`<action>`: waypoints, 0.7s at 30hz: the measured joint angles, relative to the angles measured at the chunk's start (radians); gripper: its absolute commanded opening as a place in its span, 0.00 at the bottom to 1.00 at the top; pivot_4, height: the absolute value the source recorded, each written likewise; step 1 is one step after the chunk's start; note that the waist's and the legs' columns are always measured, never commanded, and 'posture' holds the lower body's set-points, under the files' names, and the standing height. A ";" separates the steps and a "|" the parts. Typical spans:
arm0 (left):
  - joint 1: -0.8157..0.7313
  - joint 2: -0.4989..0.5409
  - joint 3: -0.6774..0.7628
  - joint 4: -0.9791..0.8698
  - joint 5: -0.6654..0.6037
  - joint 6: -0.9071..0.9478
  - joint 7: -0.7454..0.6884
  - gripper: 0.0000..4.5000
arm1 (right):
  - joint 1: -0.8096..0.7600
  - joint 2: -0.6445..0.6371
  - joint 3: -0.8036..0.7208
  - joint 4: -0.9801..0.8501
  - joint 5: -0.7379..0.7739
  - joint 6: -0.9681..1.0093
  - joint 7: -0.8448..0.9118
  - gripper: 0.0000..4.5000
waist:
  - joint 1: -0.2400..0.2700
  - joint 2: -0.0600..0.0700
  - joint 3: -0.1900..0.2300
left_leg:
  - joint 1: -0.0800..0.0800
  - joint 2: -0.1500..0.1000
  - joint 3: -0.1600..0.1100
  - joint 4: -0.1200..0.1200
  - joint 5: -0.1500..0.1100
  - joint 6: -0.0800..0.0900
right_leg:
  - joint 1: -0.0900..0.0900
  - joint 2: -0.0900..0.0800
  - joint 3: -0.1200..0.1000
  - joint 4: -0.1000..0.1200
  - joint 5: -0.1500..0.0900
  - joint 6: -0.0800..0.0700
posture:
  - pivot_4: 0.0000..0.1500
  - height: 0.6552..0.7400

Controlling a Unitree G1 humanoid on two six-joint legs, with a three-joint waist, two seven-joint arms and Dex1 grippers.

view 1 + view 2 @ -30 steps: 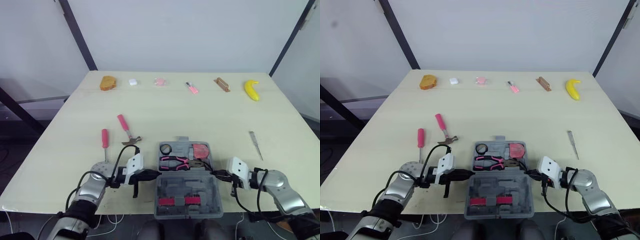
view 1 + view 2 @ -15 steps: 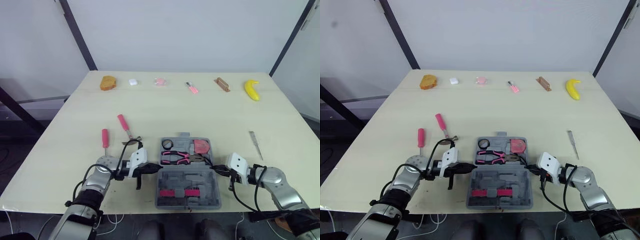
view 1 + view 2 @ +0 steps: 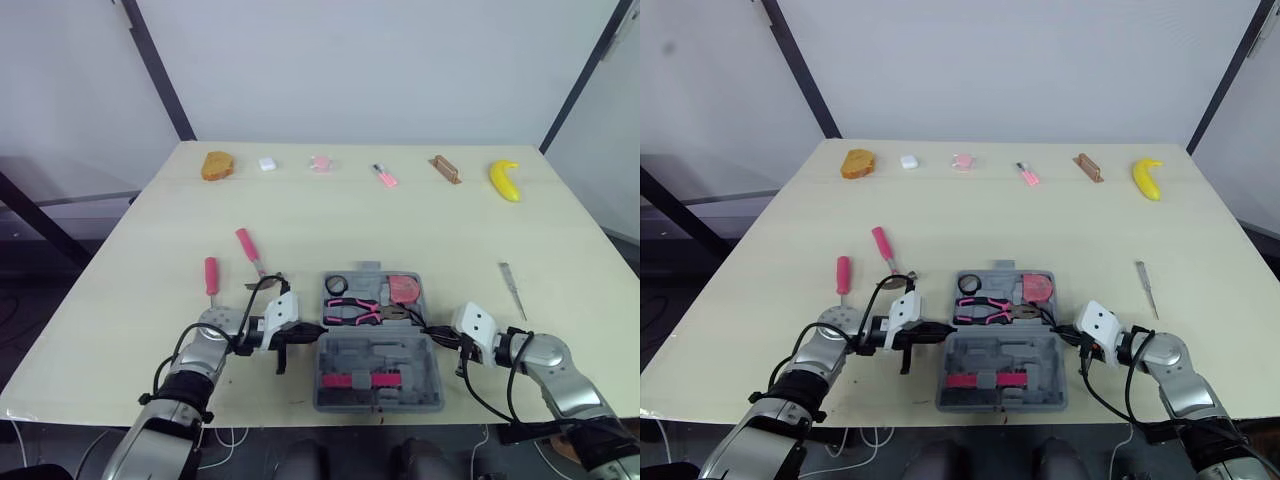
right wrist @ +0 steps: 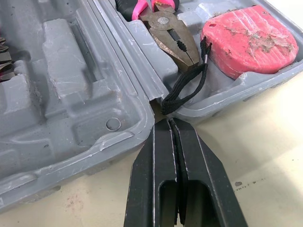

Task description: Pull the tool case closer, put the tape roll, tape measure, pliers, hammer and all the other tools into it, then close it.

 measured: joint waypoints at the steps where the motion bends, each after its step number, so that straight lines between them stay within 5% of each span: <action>1: -0.005 -0.001 0.000 0.005 0.005 -0.005 0.001 0.00 | 0.000 0.001 -0.001 0.001 -0.002 -0.003 -0.001 0.01 | -0.001 0.000 0.000 | 0.000 0.000 0.000 0.000 0.000 0.000 | 0.000 0.000 0.000 0.000 0.000 0.000 | 1.00 1.00; 21: -0.035 -0.005 0.007 0.065 0.016 -0.043 0.011 0.00 | 0.000 0.011 -0.005 0.004 -0.016 -0.010 -0.025 0.01 | -0.002 0.000 0.000 | 0.000 0.000 0.000 0.000 0.000 0.000 | 0.000 0.000 0.000 0.000 0.000 0.000 | 1.00 1.00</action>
